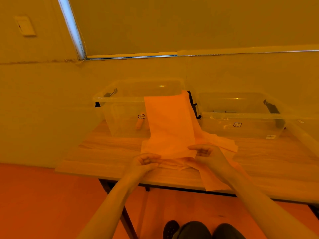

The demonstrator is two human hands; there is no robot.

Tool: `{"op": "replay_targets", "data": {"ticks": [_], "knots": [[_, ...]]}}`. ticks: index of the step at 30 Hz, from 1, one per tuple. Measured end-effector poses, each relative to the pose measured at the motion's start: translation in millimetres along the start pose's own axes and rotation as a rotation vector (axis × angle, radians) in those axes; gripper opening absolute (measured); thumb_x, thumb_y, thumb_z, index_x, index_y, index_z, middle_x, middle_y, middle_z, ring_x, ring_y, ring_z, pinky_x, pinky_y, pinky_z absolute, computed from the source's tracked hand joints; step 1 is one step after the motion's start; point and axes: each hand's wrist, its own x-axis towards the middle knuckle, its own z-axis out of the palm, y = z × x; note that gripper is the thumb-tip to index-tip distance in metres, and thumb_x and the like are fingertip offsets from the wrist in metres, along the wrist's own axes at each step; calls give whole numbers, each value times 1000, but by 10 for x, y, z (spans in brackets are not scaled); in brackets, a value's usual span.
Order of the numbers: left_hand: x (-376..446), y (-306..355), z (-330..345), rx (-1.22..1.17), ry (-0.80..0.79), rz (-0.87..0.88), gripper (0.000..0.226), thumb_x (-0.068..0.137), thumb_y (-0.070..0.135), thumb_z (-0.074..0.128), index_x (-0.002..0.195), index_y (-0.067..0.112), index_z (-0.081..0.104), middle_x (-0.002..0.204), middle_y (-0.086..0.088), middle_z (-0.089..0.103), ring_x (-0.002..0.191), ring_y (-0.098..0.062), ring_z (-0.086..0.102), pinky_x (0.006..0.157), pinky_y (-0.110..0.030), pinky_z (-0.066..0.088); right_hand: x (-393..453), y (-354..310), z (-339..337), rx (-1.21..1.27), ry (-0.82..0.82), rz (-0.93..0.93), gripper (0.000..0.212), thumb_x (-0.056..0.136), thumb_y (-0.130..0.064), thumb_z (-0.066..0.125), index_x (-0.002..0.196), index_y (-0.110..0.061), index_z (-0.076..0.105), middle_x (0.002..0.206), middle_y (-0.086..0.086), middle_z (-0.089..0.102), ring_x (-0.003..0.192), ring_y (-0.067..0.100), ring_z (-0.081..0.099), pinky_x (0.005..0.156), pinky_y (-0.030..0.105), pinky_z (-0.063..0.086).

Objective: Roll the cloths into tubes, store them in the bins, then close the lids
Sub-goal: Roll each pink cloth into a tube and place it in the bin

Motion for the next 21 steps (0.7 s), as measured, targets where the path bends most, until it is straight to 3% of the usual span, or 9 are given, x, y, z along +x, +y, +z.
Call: {"op": "replay_targets", "data": {"ticks": [4, 7, 11, 21], "knots": [[-3, 3, 36, 55, 40, -1, 23, 66, 34, 76, 89, 31, 77, 101, 6, 73, 103, -14, 65, 96, -38, 50, -54, 36, -12, -12, -42, -27, 19, 82, -8, 70, 101, -12, 72, 99, -2, 74, 92, 11, 70, 75, 21, 56], [3, 3, 74, 109, 62, 15, 16, 70, 41, 71, 83, 35, 77, 93, 14, 72, 99, -12, 64, 91, -32, 49, -58, 90, -14, 9, -7, -27, 14, 85, -13, 67, 96, -11, 74, 94, 0, 75, 89, 15, 70, 72, 20, 55], [47, 12, 115, 116, 102, 42, 13, 88, 27, 65, 82, 31, 76, 87, 11, 73, 85, -8, 63, 77, -25, 46, -49, 159, -13, 28, 47, -10, 14, 89, -18, 64, 92, -10, 76, 90, 4, 75, 88, 20, 70, 73, 23, 55], [158, -84, 171, 124, 237, 71, 13, 85, 22, 70, 72, 19, 73, 79, 4, 70, 81, -11, 62, 74, -23, 46, -22, 263, 24, 131, 142, 41, 13, 87, -13, 66, 89, -3, 73, 87, 7, 75, 84, 21, 71, 69, 25, 57]]}}
